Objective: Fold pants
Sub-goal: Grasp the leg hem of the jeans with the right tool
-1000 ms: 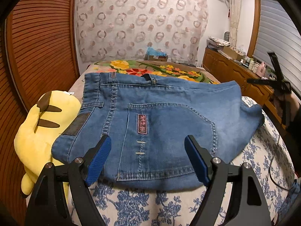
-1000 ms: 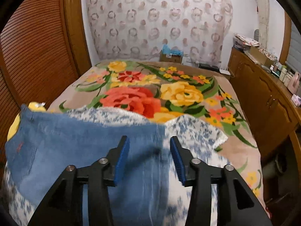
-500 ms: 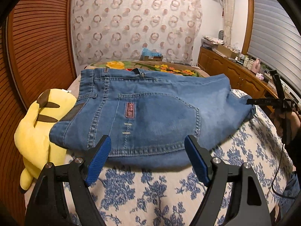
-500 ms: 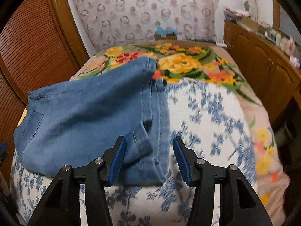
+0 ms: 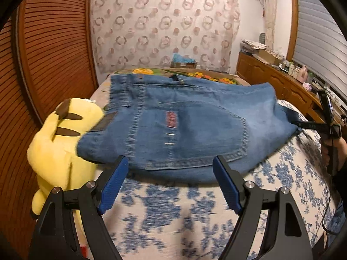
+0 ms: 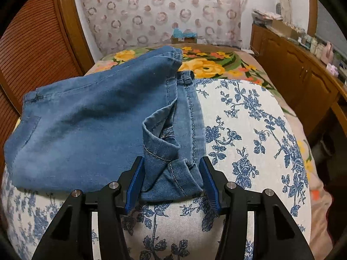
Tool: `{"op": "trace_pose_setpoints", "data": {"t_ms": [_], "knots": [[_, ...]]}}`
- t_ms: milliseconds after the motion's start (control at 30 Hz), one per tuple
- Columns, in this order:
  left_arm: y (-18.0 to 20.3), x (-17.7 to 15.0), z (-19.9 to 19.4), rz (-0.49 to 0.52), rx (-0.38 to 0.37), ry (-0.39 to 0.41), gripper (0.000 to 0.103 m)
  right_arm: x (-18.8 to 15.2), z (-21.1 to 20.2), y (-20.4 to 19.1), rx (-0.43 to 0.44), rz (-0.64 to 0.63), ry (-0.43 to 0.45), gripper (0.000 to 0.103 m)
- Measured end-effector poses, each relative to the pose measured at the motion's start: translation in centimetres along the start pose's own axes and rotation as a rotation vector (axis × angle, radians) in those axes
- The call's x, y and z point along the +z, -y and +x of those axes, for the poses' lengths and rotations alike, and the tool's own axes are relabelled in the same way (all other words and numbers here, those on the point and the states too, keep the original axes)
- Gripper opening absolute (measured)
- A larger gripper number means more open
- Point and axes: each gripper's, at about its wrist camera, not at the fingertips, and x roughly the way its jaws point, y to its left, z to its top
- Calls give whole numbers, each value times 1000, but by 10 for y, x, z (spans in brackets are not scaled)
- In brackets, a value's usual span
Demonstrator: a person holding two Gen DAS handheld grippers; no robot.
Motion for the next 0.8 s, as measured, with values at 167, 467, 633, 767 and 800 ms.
{"op": "trace_pose_setpoints", "data": {"t_ms": [167,467,633,767,800], "knots": [[-32,5,0,-43,62,-7,81,-16,-1,-9,-23,-51,27,54],[-84,13,27,-131,144,-65,81,-16,3,-11,-33,-60,26,54],[-101,15,50,-172,142,-115,81,-16,3,-11,-32,-59,26,54],[-111,13,68,-207,133,-162,81,-16,4,-11,-32,-59,26,54],[-112,12,71,-215,128,-171,81,-16,4,-11,-32,-59,26,54]]}}
